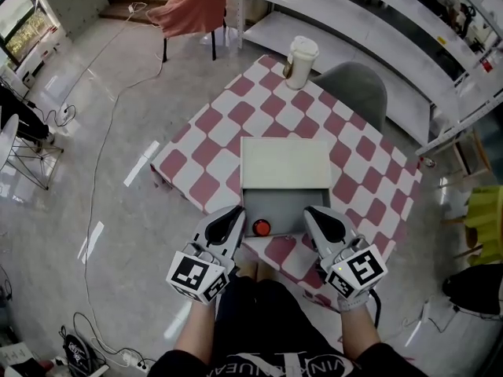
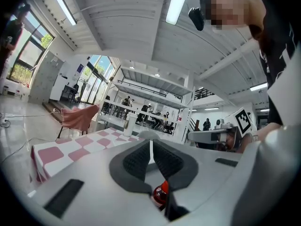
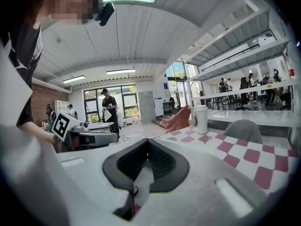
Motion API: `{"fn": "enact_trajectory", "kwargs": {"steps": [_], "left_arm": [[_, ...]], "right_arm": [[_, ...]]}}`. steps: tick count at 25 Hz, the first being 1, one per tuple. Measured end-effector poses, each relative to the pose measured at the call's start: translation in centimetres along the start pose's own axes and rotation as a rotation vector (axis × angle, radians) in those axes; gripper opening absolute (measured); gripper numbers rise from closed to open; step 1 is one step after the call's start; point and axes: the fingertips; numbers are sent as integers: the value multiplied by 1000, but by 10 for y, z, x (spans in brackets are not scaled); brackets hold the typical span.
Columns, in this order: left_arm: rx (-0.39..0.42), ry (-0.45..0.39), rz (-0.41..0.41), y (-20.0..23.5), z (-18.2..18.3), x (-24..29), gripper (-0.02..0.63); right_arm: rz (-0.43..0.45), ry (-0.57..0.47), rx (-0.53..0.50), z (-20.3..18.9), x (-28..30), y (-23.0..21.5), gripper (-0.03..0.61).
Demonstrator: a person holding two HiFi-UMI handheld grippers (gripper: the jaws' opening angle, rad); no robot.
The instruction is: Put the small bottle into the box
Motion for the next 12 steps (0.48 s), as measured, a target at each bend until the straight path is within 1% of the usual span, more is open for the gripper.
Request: {"fn": "enact_trajectory", "kwargs": {"steps": [12], "left_arm": [[41,-31,4,-4,30,1,26]], "right_arm": [[-45,-62,15,29,-8,-13,6]]}}
Point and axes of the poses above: the fingertips, and each gripper's own axes: x forward along the fingers, y to its left, z out of its top, and after that the axes turned 8 degrees about -z, right-handed
